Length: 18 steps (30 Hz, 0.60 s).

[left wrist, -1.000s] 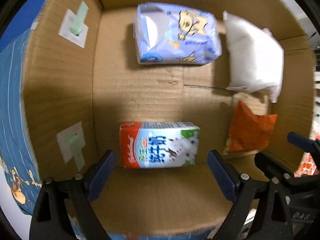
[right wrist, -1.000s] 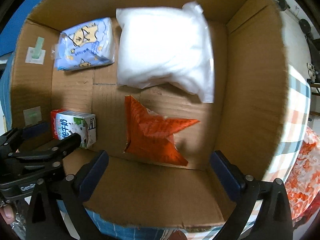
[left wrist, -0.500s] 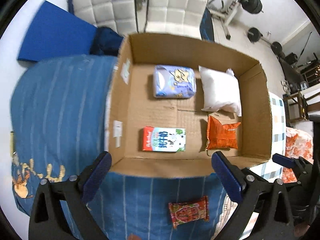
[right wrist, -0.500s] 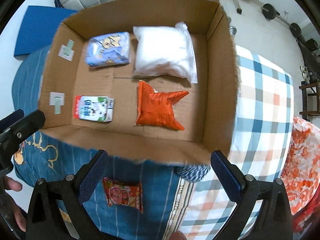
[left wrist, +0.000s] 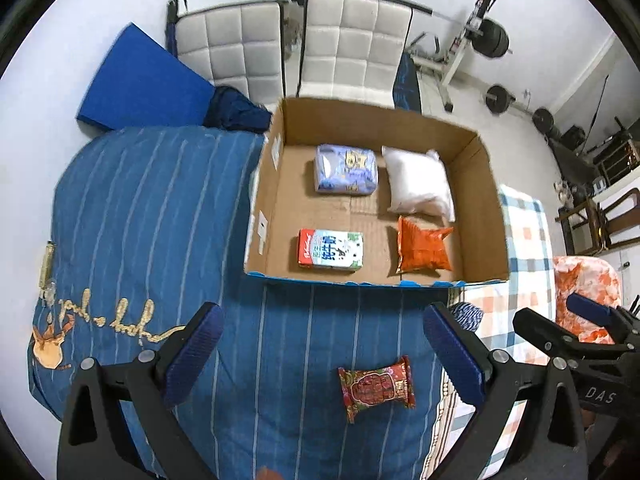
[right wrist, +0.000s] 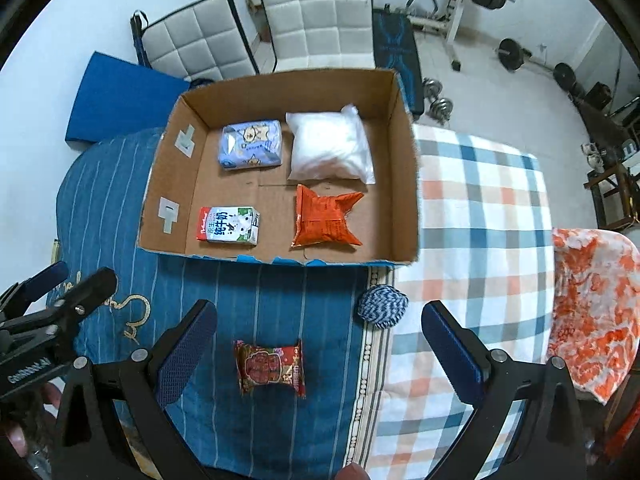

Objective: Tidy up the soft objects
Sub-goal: 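Grasp the red snack bag with the left tool while the right grasps the yarn ball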

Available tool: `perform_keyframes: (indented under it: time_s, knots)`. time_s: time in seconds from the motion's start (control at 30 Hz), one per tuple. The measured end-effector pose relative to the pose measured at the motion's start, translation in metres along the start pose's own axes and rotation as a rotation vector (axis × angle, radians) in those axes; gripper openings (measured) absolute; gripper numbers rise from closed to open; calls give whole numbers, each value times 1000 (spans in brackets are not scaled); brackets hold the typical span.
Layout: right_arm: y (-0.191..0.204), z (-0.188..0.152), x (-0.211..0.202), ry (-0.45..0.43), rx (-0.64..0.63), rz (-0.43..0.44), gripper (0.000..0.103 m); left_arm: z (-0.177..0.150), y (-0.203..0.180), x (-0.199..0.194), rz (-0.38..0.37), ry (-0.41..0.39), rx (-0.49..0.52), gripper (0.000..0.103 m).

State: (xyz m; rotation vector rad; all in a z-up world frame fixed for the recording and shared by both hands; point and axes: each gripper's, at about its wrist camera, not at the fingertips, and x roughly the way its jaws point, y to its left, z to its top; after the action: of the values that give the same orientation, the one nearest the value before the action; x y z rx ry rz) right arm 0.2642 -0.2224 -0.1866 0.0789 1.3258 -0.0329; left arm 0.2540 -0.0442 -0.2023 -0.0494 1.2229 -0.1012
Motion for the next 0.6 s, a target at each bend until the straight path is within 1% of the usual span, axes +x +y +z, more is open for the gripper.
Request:
perform_keyframes:
  time_s: [0.13, 0.3, 0.47, 0.6]
  knots:
    - [0, -15, -27, -53, 8, -13, 103, -8, -3, -32, 10, -65, 13, 102]
    - [2, -29, -61, -124, 0, -35, 103, -15, -11, -58, 16, -113, 46, 102]
    - [4, -38, -85, -167, -5, -32, 103, -23, -18, -72, -7, -123, 59, 102]
    - [4, -43, -94, -179, -4, -26, 103, -29, -22, -78, -12, -128, 66, 102]
